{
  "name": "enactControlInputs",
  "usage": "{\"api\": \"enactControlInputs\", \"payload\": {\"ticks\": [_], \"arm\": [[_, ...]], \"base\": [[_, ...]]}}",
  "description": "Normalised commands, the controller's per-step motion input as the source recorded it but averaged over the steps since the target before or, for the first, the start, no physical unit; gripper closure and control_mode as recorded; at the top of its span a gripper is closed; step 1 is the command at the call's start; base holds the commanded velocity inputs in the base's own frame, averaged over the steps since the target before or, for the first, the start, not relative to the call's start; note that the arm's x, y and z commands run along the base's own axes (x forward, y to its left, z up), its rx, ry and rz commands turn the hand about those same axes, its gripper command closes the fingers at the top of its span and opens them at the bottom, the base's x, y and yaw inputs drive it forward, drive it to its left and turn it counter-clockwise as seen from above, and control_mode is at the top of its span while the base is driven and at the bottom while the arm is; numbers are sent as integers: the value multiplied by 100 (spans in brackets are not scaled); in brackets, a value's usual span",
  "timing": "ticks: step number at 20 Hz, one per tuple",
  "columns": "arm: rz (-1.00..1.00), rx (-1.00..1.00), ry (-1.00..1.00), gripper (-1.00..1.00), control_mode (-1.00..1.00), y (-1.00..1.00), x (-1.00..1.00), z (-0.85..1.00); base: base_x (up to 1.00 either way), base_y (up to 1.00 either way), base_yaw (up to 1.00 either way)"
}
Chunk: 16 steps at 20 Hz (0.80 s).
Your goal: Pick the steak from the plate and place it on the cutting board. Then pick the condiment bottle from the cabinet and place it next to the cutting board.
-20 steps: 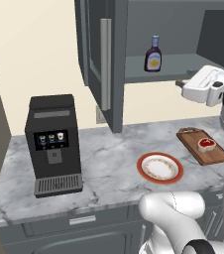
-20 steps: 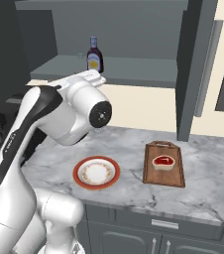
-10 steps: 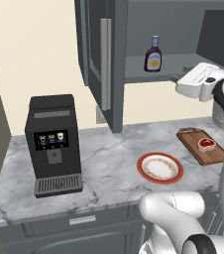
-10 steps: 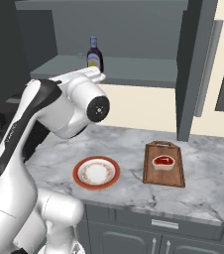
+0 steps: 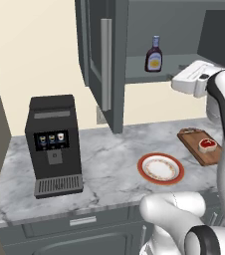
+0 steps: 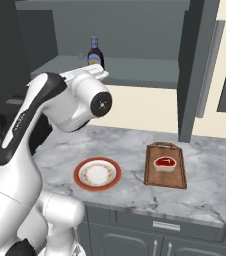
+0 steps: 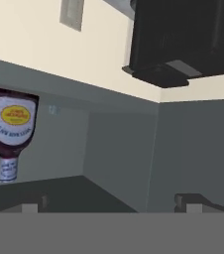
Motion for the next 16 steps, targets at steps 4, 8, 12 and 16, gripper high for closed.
{"api": "enactControlInputs", "payload": {"ticks": [4,8,12,16], "arm": [[0,0,0,-100,-100,0,25,0],[0,0,0,-100,-100,0,27,0],[0,0,0,-100,-100,0,28,3],[0,2,0,-100,-100,0,27,6]], "base": [[0,0,0],[0,0,0],[0,0,0],[0,0,0]]}}
